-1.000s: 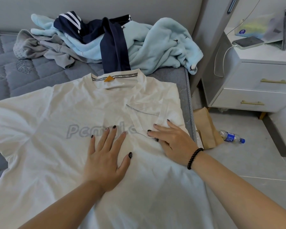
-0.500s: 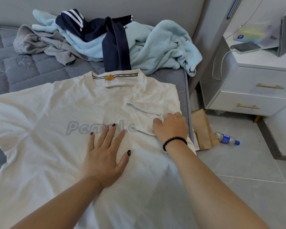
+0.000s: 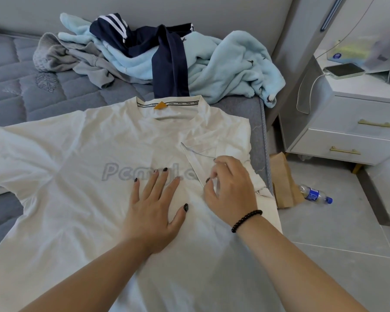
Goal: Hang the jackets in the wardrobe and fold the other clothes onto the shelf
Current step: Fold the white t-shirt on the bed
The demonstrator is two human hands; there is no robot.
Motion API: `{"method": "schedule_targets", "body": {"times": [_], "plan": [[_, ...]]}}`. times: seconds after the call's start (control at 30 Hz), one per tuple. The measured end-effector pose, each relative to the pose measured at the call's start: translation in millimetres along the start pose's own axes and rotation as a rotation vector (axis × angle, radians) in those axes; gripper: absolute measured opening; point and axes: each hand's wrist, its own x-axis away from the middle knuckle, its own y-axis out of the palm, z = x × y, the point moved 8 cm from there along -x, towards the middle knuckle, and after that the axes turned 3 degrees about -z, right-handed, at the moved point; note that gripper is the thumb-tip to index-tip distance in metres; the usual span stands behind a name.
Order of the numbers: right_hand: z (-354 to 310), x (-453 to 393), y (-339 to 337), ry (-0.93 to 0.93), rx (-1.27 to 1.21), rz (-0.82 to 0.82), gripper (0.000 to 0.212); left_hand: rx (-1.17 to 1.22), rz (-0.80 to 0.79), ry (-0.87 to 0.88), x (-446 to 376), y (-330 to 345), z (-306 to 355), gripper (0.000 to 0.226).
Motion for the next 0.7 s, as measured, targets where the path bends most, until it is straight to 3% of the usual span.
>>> {"method": "schedule_targets", "body": {"times": [0.1,0.2,0.43,0.7], "plan": [[-2,-17,47,0.167,-0.192,-0.178,0.031,0.069,0.044,-0.016,0,-4,-2,0.070],[-5,-18,80,0.109,-0.012,-0.300,0.037,0.169,0.106,-0.052,-4,-9,-6,0.065],[-7,-12,86,0.072,0.068,-0.264,0.036,0.064,0.126,-0.307,1,-15,-53,0.070],[-4,-11,87,0.071,0.113,-0.251,0.040,-0.046,0.089,-0.455,-15,-37,-173,0.070]]}}
